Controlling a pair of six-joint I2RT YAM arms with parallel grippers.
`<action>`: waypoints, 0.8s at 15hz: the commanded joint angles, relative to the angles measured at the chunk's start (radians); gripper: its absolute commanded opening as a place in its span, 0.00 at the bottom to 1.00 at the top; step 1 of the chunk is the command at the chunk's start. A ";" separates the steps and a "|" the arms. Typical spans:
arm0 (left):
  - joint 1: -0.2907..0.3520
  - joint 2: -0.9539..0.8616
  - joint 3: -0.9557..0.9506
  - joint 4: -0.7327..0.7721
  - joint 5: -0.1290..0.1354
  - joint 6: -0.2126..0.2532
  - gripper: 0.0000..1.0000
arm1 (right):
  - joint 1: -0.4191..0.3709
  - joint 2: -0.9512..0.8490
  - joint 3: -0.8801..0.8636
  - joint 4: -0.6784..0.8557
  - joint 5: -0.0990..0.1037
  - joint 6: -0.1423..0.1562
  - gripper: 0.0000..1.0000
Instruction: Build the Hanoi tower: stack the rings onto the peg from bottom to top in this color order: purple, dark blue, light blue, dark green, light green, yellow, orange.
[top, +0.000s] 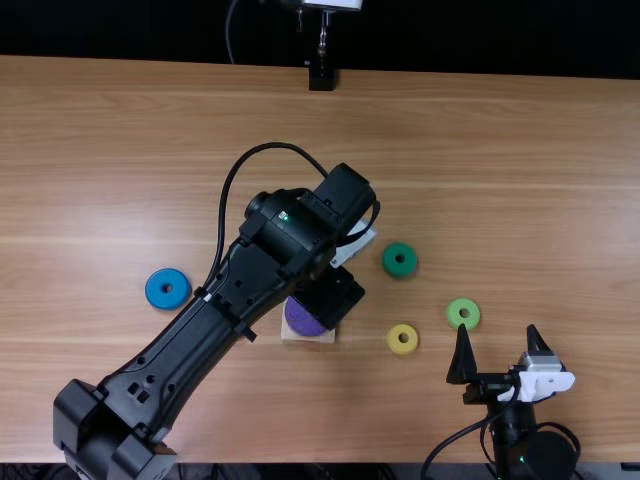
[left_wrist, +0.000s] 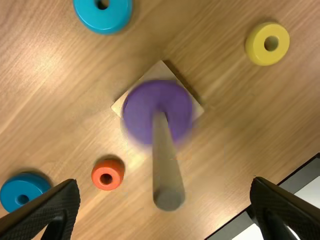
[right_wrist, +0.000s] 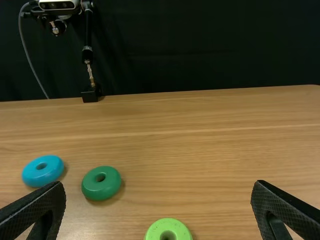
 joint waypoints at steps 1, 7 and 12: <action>0.008 0.003 -0.010 -0.003 0.041 -0.011 1.00 | -0.007 -0.002 -0.010 -0.019 -0.002 0.003 1.00; 0.097 -0.011 0.067 0.181 0.037 -0.007 1.00 | -0.007 -0.002 -0.008 -0.019 -0.002 0.003 1.00; 0.298 -0.115 0.062 0.297 -0.004 -0.029 1.00 | -0.007 -0.002 -0.010 -0.019 -0.002 0.003 1.00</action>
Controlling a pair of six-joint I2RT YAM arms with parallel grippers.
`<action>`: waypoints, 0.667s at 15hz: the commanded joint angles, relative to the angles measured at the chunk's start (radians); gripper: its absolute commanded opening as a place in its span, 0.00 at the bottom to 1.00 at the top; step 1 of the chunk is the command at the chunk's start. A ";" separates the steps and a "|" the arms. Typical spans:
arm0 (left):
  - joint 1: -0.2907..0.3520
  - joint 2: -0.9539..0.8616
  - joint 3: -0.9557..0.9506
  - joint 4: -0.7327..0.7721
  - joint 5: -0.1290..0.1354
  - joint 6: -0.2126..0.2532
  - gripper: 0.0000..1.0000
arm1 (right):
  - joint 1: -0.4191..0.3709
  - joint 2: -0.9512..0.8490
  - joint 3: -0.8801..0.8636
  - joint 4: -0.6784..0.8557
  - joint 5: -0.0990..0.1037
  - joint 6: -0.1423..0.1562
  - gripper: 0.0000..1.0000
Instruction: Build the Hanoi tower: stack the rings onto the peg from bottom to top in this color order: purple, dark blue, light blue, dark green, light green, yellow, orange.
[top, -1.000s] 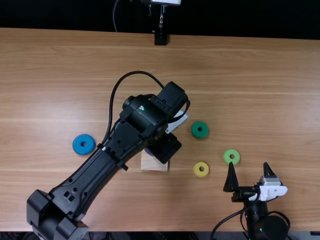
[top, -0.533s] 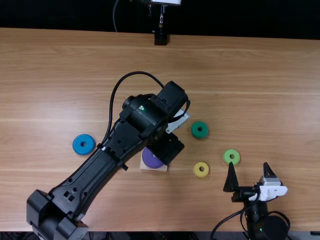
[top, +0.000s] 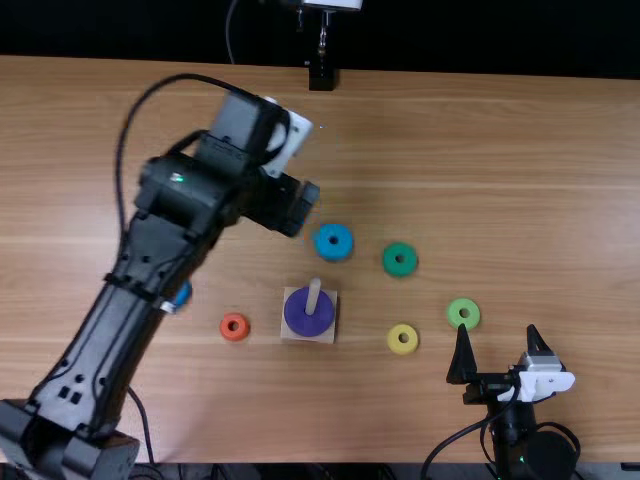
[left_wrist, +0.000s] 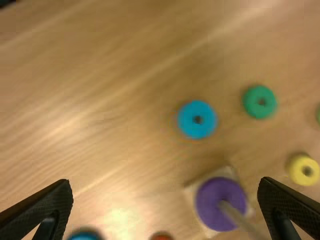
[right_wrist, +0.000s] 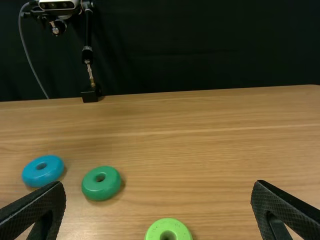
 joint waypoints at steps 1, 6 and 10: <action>0.077 -0.076 0.022 -0.012 -0.077 -0.031 1.00 | -0.007 -0.002 -0.010 -0.020 -0.002 0.003 1.00; 0.251 -0.175 -0.269 0.017 -0.243 -0.020 1.00 | -0.007 -0.002 -0.010 -0.020 -0.002 0.003 1.00; 0.335 -0.257 -0.627 0.332 -0.116 -0.026 1.00 | -0.007 -0.002 -0.010 -0.020 -0.002 0.003 1.00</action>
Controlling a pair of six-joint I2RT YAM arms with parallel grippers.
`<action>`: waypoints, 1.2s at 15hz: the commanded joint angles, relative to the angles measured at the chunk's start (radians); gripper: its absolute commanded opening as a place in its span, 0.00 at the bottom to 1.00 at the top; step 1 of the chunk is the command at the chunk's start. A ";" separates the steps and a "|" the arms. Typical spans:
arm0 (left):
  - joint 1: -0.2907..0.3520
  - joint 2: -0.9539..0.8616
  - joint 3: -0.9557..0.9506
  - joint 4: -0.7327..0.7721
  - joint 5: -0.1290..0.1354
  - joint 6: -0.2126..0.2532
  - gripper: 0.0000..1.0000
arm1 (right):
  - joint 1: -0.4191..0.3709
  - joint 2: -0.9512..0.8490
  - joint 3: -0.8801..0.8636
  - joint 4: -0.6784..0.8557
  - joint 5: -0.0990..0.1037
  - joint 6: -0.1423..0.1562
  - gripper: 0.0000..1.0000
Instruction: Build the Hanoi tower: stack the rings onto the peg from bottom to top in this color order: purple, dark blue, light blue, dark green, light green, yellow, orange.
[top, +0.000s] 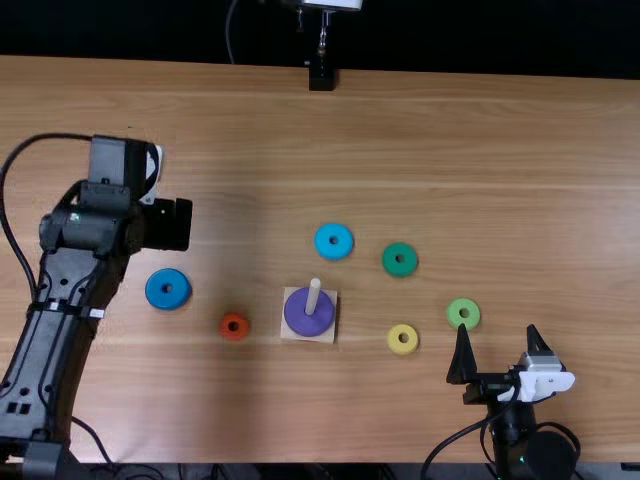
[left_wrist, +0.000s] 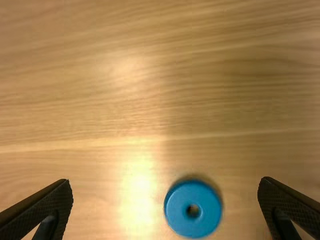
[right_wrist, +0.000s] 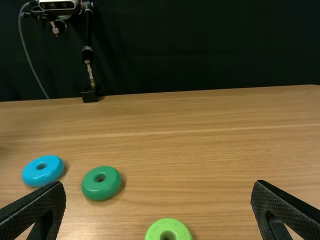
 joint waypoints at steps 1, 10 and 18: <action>0.019 -0.064 -0.100 0.092 0.093 -0.003 1.00 | -0.007 -0.002 -0.010 -0.019 -0.002 0.003 1.00; 0.015 0.003 -0.292 0.173 0.108 -0.001 1.00 | -0.007 -0.002 -0.010 -0.019 -0.002 0.003 1.00; 0.013 0.099 -0.347 0.173 0.111 0.003 1.00 | -0.007 -0.002 -0.010 -0.019 -0.002 0.003 1.00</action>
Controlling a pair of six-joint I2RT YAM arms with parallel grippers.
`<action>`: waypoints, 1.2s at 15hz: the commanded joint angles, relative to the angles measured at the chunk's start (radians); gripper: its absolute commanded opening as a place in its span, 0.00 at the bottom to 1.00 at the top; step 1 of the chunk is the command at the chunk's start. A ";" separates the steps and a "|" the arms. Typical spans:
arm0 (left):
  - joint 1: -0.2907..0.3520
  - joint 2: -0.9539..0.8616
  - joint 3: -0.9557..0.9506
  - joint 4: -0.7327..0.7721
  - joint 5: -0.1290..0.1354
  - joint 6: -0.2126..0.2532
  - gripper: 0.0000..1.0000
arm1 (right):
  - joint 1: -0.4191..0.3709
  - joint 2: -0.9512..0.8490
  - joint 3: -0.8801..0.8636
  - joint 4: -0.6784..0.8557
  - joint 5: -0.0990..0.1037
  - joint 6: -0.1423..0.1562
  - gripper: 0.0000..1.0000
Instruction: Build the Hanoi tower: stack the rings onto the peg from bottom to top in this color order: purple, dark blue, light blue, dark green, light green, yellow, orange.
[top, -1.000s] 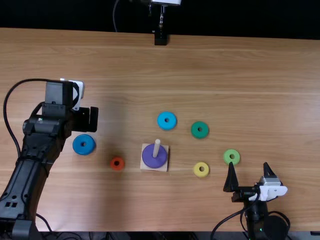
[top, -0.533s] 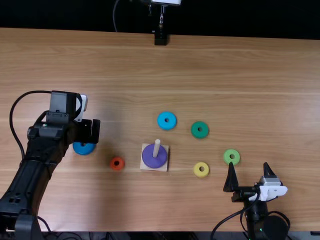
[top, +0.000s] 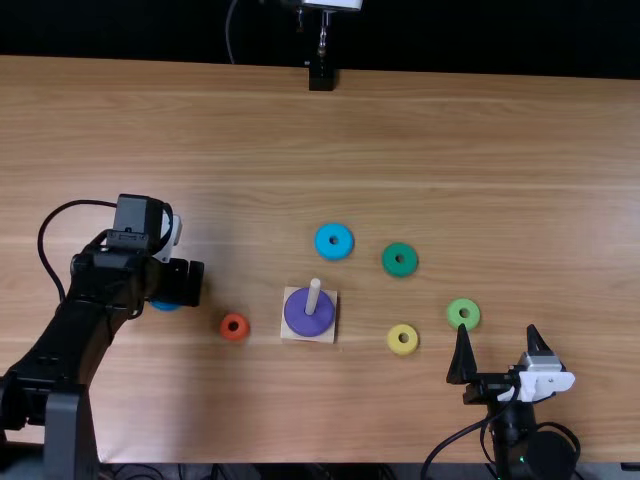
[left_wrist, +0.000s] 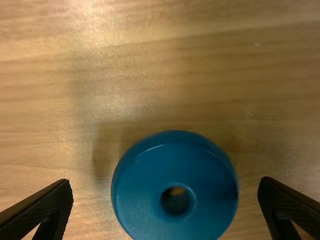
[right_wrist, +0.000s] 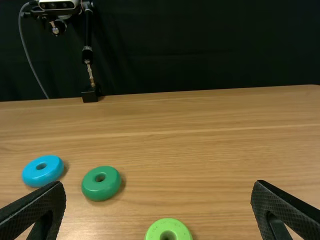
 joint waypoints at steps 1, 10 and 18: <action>0.000 0.023 -0.015 0.002 0.014 0.003 1.00 | -0.007 -0.002 -0.010 -0.020 -0.002 0.003 1.00; 0.000 0.058 -0.007 0.000 0.018 0.003 1.00 | -0.007 -0.002 -0.010 -0.020 -0.002 0.003 1.00; 0.000 0.059 -0.016 -0.007 0.020 0.003 0.66 | -0.007 -0.002 -0.010 -0.020 -0.002 0.003 1.00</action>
